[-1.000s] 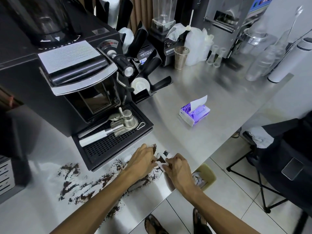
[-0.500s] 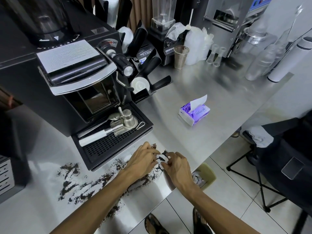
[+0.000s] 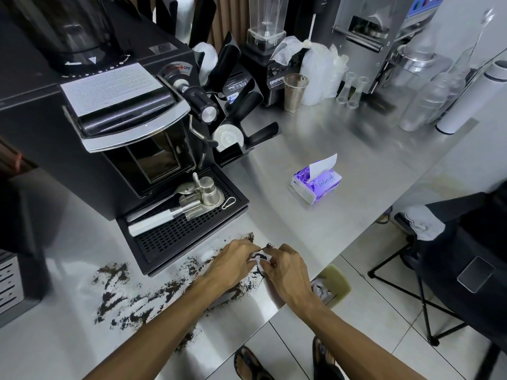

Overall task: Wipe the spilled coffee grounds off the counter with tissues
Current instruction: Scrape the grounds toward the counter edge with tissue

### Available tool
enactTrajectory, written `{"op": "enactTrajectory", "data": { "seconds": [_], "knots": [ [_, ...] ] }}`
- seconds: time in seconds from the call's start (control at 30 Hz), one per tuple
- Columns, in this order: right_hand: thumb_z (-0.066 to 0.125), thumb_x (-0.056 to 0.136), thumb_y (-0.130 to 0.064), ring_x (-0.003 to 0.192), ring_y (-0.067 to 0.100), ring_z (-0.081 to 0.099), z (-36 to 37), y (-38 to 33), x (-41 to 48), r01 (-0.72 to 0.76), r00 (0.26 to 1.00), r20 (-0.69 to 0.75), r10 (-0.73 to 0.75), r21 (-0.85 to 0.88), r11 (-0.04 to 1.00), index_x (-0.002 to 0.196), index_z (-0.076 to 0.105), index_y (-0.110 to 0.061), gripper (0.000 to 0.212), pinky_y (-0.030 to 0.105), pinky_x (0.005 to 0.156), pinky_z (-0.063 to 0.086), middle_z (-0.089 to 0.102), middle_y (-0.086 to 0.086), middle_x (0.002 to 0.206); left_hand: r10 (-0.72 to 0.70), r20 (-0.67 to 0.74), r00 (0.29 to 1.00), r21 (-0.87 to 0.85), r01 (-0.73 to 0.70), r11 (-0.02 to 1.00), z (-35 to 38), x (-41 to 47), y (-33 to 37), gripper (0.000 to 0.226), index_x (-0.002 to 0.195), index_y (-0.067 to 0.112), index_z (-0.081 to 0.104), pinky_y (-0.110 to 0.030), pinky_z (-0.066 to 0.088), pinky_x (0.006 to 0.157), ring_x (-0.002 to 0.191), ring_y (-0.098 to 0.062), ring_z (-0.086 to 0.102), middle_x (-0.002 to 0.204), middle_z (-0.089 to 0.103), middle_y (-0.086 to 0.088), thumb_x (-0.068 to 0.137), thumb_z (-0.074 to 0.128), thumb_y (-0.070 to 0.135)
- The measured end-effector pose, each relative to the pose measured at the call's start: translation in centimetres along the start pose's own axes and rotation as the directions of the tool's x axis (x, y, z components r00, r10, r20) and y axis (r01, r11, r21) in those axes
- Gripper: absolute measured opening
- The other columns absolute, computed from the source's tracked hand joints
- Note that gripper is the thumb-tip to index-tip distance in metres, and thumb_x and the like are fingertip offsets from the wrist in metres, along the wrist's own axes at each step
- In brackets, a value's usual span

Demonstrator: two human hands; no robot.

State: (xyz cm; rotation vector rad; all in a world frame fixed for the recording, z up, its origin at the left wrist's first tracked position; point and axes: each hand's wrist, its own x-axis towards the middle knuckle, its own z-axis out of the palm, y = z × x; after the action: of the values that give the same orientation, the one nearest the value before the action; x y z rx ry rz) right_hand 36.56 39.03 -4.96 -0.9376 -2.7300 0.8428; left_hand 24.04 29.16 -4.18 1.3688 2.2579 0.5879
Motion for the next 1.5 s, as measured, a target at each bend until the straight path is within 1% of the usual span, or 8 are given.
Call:
{"op": "enactTrajectory", "data": {
  "seconds": [0.23,0.4,0.63,0.9,1.03,1.13,1.27,1.5],
  "knots": [
    [0.063,0.088,-0.027,0.075,0.022,0.061,0.0,-0.3,0.2,-0.027,0.999,0.016,0.027,0.021,0.999,0.114,0.069,-0.027,0.026,0.032,0.065,0.051,0.054,0.000,0.086,-0.059,0.011,0.998,-0.074,0.059,0.995,-0.1,0.2,0.2,0.023,0.104,0.006,0.072,-0.029,0.056,0.070,0.074,-0.012,0.062,0.096,0.062,0.003,0.082,0.074,0.013],
    [0.060,0.087,-0.023,0.069,0.023,0.058,0.0,-0.3,0.2,-0.019,1.000,0.024,0.018,0.033,0.999,0.105,0.071,-0.021,0.022,0.030,0.061,0.048,0.054,0.002,0.082,-0.094,0.043,0.995,-0.095,0.097,0.991,0.2,0.5,-0.1,0.028,0.109,0.002,0.070,-0.011,0.053,0.070,0.074,-0.007,0.062,0.110,0.058,0.001,0.083,0.074,0.008],
    [0.052,0.073,-0.022,0.060,0.022,0.054,0.3,-0.1,0.2,-0.007,0.999,0.054,0.005,0.044,0.999,0.091,0.071,-0.013,0.027,0.032,0.056,0.048,0.054,0.005,0.073,-0.210,0.062,0.976,-0.281,0.219,0.934,0.1,0.8,0.3,0.025,0.099,0.009,0.058,-0.005,0.045,0.058,0.064,-0.004,0.052,0.091,0.054,-0.006,0.083,0.070,-0.006],
    [0.064,0.079,-0.013,0.066,0.018,0.058,-0.6,0.0,0.6,-0.002,0.995,0.102,-0.003,0.045,0.999,0.112,0.071,-0.018,0.034,0.021,0.057,0.042,0.060,0.003,0.081,-0.199,0.093,0.976,-0.191,0.214,0.958,-0.1,1.1,-0.1,0.037,0.112,-0.002,0.065,-0.015,0.056,0.068,0.076,-0.016,0.069,0.095,0.066,-0.013,0.077,0.077,-0.002],
    [0.068,0.078,-0.019,0.067,0.017,0.057,-0.6,0.1,1.0,0.004,0.995,0.102,-0.008,0.032,0.999,0.115,0.070,-0.020,0.037,0.022,0.059,0.044,0.058,0.001,0.084,-0.217,0.110,0.970,-0.146,0.232,0.962,-0.4,1.4,-0.2,0.031,0.114,0.003,0.067,-0.018,0.057,0.073,0.077,-0.011,0.066,0.096,0.066,-0.008,0.083,0.071,0.000],
    [0.068,0.076,-0.023,0.071,0.016,0.057,-0.6,0.1,1.2,0.014,0.995,0.095,-0.014,-0.001,1.000,0.110,0.072,-0.020,0.034,0.023,0.059,0.045,0.055,-0.001,0.086,-0.211,0.099,0.972,-0.118,0.222,0.968,-0.8,1.2,-0.1,0.037,0.118,0.009,0.067,-0.013,0.052,0.066,0.076,-0.008,0.064,0.094,0.065,0.000,0.082,0.076,0.010],
    [0.068,0.075,-0.030,0.088,0.017,0.055,-0.7,0.3,1.4,0.026,0.995,0.094,-0.022,-0.042,0.999,0.108,0.072,-0.024,0.034,0.027,0.062,0.047,0.054,-0.002,0.091,-0.182,0.058,0.982,-0.020,0.184,0.983,-1.4,0.9,0.2,0.046,0.123,0.022,0.064,-0.028,0.054,0.085,0.096,-0.017,0.065,0.117,0.060,0.001,0.079,0.079,0.024],
    [0.068,0.078,-0.040,0.091,0.018,0.048,-0.8,0.4,1.5,0.071,0.995,0.070,-0.064,-0.093,0.993,0.111,0.070,-0.028,0.035,0.024,0.066,0.038,0.052,-0.005,0.096,-0.097,0.020,0.995,-0.022,0.098,0.995,-1.4,0.7,-0.5,0.059,0.125,0.033,0.050,-0.022,0.044,0.077,0.096,-0.006,0.052,0.103,0.060,0.014,0.075,0.081,0.032]
  ]
}}
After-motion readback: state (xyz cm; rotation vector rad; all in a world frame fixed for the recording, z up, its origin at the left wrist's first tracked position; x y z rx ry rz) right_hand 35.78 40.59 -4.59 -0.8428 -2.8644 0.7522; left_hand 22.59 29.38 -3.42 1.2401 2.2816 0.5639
